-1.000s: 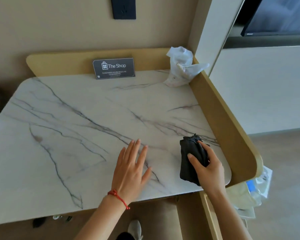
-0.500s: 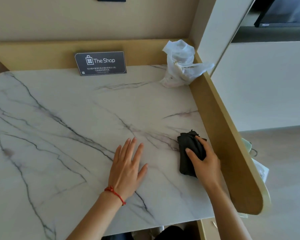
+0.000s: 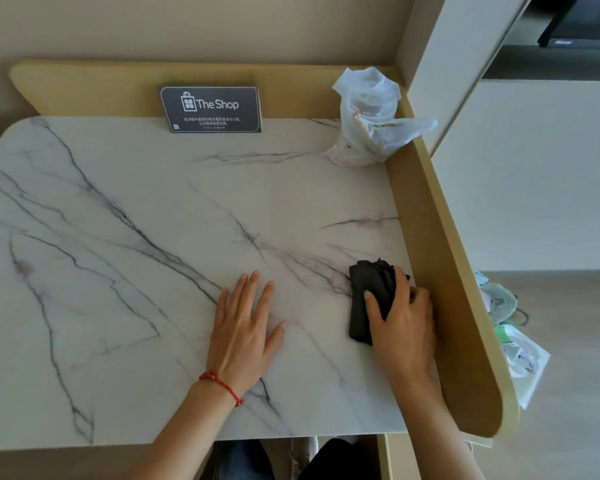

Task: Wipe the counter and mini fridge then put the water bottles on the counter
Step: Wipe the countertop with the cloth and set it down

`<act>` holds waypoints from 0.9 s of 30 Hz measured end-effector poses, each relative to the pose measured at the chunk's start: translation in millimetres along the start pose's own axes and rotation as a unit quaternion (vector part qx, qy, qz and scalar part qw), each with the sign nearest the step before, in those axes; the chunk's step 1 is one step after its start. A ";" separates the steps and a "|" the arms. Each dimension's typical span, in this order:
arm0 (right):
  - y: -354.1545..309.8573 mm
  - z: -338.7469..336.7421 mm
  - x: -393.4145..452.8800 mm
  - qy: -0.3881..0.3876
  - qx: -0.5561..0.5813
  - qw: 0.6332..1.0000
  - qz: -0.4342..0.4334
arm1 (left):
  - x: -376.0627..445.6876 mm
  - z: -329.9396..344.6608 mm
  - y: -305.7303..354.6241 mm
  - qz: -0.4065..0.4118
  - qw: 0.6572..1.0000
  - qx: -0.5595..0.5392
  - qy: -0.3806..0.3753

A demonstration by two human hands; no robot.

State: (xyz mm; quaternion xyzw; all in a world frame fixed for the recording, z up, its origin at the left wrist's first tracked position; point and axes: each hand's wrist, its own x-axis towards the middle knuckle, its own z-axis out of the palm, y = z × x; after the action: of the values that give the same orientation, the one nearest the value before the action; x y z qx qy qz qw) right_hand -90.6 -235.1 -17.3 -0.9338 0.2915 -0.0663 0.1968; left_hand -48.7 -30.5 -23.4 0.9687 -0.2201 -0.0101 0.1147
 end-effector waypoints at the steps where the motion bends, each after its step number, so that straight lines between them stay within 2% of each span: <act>1: 0.4 -1.4 0.0 0.003 0.000 1.000 -0.002 | -1.9 -1.5 0.8 -0.003 1.000 0.001 0.005; 6: -3.7 -5.7 -8.9 0.032 0.022 0.998 -0.038 | -14.0 -8.0 0.7 -0.019 0.999 0.005 0.025; 11: -12.9 -9.5 -26.6 0.086 0.038 0.986 -0.136 | -31.7 -16.1 -6.7 -0.048 0.998 0.005 0.040; 15: -24.6 -11.3 -43.2 0.073 0.060 0.977 -0.193 | -50.4 -21.6 -15.8 -0.057 0.997 0.003 0.052; 27: -73.3 6.3 -153.5 0.011 0.035 0.972 -0.231 | -142.2 -42.2 -91.3 -0.053 0.997 0.014 0.054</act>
State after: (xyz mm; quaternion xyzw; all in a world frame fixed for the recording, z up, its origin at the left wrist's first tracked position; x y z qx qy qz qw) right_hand -177.2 -90.3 5.3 -0.9676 0.0673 -0.1304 0.2054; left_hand -135.4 119.7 -7.4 0.9796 -0.1620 0.0393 0.1120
